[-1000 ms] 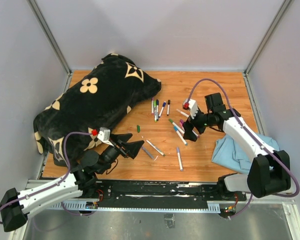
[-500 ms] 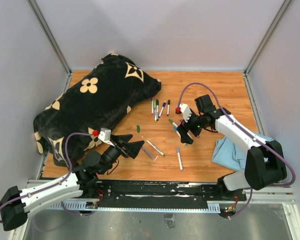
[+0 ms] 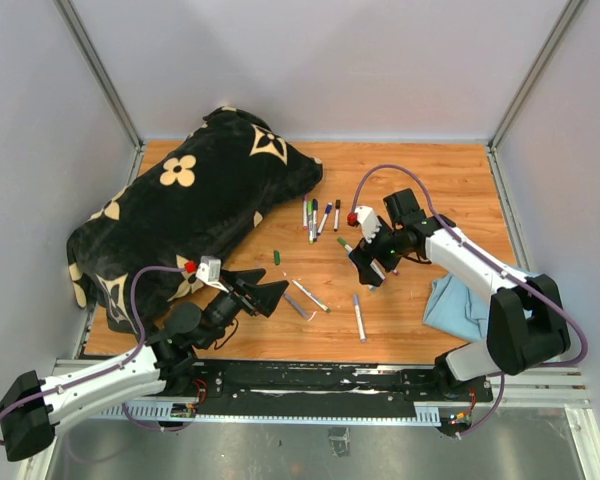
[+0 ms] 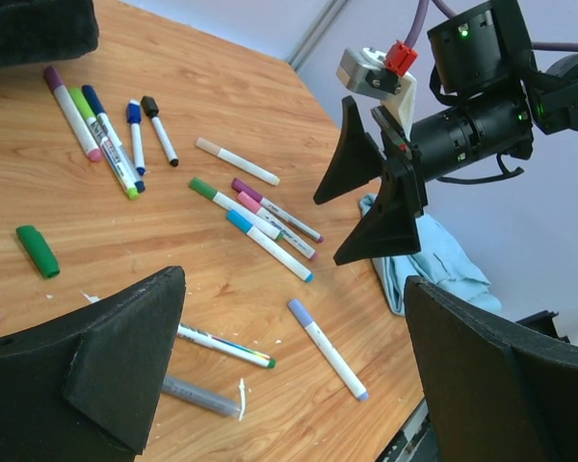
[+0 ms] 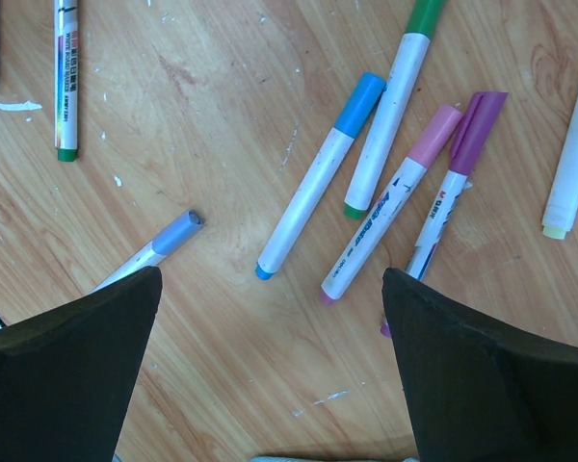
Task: Open the pen caps
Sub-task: Pick up the pen from the center of the board.
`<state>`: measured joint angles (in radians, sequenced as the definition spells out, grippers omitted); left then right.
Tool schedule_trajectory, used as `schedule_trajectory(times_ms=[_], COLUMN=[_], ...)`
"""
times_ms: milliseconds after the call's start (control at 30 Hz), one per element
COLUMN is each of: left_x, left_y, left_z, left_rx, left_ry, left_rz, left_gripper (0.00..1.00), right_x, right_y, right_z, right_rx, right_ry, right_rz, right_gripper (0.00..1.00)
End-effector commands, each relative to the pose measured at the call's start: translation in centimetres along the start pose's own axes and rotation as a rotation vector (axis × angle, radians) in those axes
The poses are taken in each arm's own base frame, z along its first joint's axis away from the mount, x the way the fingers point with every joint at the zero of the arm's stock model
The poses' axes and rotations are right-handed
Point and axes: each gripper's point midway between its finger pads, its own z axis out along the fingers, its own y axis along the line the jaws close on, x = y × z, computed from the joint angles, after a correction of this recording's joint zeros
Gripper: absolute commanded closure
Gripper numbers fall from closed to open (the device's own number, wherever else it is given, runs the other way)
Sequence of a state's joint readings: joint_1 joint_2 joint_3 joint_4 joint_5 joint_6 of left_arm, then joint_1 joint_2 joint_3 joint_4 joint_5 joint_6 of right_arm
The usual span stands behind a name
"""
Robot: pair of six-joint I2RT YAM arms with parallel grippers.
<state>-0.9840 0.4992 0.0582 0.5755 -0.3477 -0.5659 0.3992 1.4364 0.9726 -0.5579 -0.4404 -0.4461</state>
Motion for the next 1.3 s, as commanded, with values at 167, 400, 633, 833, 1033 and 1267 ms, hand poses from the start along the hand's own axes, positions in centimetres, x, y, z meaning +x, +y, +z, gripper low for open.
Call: schedule_trajectory(times_ms=[167,400,633,833,1033,1267], left_x=[-0.3,-0.2,-0.1,0.1,0.2,0.4], left_y=[0.2,0.3,0.4,0.7,0.8,1.0], left_z=[0.0,0.0,-0.1,-0.1,-0.2,-0.3], left_rx=[-0.012,-0.012,-0.017,-0.024,-0.031,-0.034], left_ry=[-0.030,-0.025,-0.024,-0.022,-0.020,-0.016], left_rz=[-0.020,-0.026,-0.031,-0.035,-0.033,-0.037], left_gripper=[0.01,0.01,0.01,0.01,0.01,0.01], right_x=[-1.7,-1.8,-1.9,-2.6,-2.7,-1.7], right_y=[-0.7,-1.2,-1.4,-1.9,-2.4,-2.5], right_z=[0.6,1.0,1.2,1.4,2.0,3.0], right_rx=[0.065,0.109,0.120,0.138,0.146,0.136], right_ry=[-0.022,-0.008,-0.006,-0.008,0.009,0.059], right_rz=[0.064,0.104,0.125,0.138,0.169,0.181], right_gripper=[0.02,0.01,0.00,0.06,0.17,0.48])
